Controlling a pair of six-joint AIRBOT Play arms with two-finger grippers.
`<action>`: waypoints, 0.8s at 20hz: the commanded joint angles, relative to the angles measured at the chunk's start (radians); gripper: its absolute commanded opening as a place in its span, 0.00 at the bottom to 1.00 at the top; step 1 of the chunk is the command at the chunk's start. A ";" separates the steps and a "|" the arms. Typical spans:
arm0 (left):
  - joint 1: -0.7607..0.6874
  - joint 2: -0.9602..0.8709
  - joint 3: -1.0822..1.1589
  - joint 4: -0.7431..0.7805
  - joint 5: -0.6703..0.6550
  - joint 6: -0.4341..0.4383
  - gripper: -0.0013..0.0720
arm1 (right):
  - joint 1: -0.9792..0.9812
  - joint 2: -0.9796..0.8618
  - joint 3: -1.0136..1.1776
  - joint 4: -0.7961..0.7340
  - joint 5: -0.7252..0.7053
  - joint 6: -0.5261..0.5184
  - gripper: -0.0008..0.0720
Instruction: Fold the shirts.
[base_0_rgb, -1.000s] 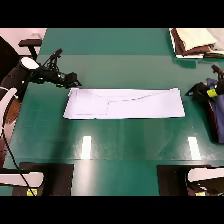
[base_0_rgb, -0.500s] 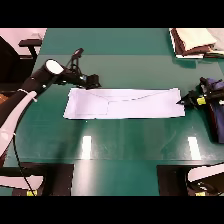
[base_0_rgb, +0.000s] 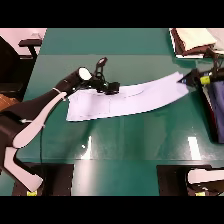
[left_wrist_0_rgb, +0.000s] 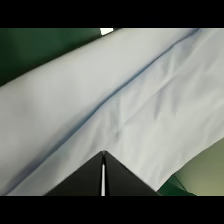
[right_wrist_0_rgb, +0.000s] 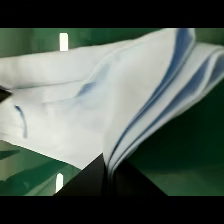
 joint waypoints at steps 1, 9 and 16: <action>-0.043 -0.109 0.105 -0.001 -0.037 -0.026 0.05 | 0.084 0.092 0.097 0.111 0.005 0.026 0.03; -0.076 -0.173 0.174 0.001 -0.023 -0.076 0.05 | 0.361 0.108 0.261 0.152 -0.039 0.076 0.03; 0.057 -0.083 0.303 0.143 -0.245 -0.068 0.05 | 0.533 0.079 0.267 0.156 -0.106 0.074 0.03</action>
